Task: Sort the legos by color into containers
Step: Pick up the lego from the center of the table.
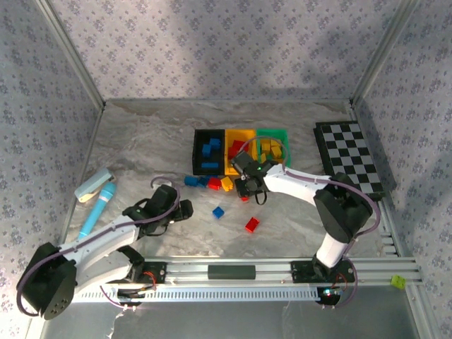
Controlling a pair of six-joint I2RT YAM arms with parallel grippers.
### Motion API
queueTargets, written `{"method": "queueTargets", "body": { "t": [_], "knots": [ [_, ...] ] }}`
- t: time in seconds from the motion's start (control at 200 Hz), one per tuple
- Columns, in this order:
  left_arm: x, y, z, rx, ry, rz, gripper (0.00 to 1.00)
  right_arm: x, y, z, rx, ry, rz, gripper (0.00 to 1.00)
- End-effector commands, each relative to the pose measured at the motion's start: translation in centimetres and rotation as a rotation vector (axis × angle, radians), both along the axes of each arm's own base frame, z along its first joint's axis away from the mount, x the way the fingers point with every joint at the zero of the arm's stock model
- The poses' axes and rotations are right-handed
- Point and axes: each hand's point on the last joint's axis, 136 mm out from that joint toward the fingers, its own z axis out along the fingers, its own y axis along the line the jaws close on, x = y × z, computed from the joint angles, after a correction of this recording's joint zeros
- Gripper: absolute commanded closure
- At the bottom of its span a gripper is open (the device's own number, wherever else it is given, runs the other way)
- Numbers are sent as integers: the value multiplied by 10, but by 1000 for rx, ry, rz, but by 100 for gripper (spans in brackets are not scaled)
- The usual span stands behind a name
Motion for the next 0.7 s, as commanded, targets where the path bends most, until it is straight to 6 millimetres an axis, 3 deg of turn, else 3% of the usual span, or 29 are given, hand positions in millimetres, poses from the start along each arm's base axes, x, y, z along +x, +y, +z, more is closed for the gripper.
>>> {"method": "queueTargets", "body": {
  "t": [0.0, 0.21, 0.395, 0.435, 0.53, 0.695],
  "knots": [
    [9, -8, 7, 1, -2, -21, 19, -13, 2, -10, -19, 36, -9, 60],
    [9, -13, 6, -15, 14, -26, 19, -9, 14, -20, -30, 61, 14, 61],
    [3, -3, 5, -12, 0, -3, 19, -9, 16, -26, -41, 70, 18, 62],
    [2, -1, 5, -7, -1, 0, 18, -9, 17, -29, -39, 80, 18, 60],
    [1, 2, 6, 4, -7, 4, 18, -12, 18, -35, -58, 102, 26, 46],
    [4, 1, 8, 7, -12, 1, 19, -13, 18, -40, -71, 110, 27, 49]
  ]
}}
